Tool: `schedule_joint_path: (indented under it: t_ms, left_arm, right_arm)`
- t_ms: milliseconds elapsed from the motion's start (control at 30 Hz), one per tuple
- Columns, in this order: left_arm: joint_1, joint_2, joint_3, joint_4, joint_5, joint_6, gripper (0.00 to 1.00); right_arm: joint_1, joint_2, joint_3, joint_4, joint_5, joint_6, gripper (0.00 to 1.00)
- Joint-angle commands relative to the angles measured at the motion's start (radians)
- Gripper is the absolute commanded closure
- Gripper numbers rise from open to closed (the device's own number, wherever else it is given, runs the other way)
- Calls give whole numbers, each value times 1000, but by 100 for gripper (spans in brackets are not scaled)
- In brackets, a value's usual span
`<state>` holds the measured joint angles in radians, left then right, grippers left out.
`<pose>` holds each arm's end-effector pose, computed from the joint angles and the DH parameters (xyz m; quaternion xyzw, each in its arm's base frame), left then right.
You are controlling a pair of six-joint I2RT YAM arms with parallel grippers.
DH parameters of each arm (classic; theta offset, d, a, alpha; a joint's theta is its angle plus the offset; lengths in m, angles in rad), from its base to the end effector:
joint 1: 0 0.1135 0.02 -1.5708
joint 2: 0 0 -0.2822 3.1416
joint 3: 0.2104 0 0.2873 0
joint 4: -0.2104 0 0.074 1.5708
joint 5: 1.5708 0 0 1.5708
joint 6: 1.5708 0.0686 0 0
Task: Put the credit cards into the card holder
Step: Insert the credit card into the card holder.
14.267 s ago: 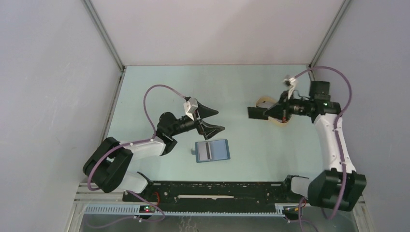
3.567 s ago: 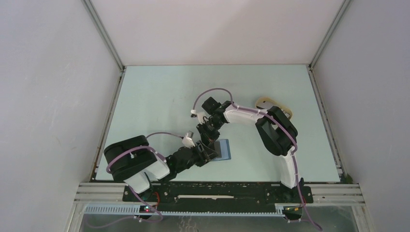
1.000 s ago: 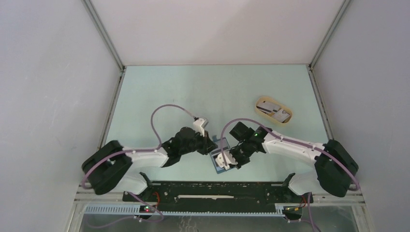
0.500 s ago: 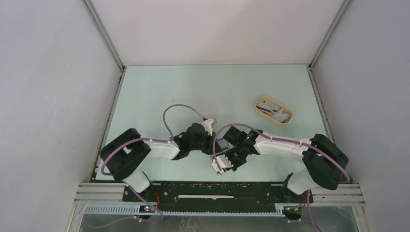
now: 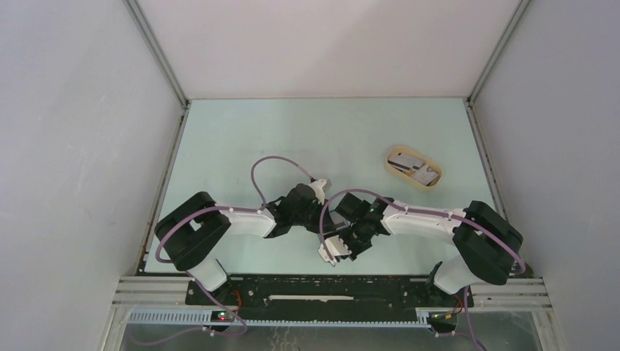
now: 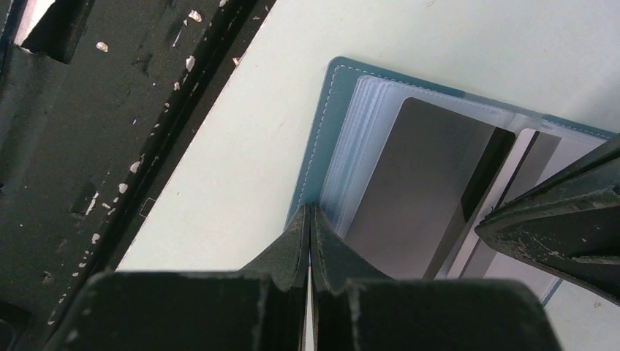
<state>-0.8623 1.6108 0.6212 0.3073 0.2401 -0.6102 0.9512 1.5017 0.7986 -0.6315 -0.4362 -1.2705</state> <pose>0.2120 -0.2725 0.1049 0.1638 0.8829 -0.3667 0.2436 0.1422 0.2493 0.1267 -0.8801 0.4075 0.1938 0.1477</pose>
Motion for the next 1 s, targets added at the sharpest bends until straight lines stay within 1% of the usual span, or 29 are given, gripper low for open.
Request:
schedule_joint_path:
  t_ms: [0,500,633,800,900,967]
  left_arm:
    - [-10,14,47,-43,22,20,89]
    - [-15,-1,51,-49,78,12,89]
    - [-16,30,68,-3,109,-14,88]
    - [-11,116,122,62,151,-57,88]
    - [-5,162,150,116,177,-96,87]
    - [-1,166,159,136,172,-109,86]
  right_arm:
    - [6,9,4,15,28,15,95]
    - [-67,-22,10,41,85,48,95]
    - [-98,-36,10,60,117,59,95]
    - [-153,-55,10,87,176,82,94]
    - [-199,-80,10,90,178,95,92]
    - [-229,-100,10,76,164,91,90]
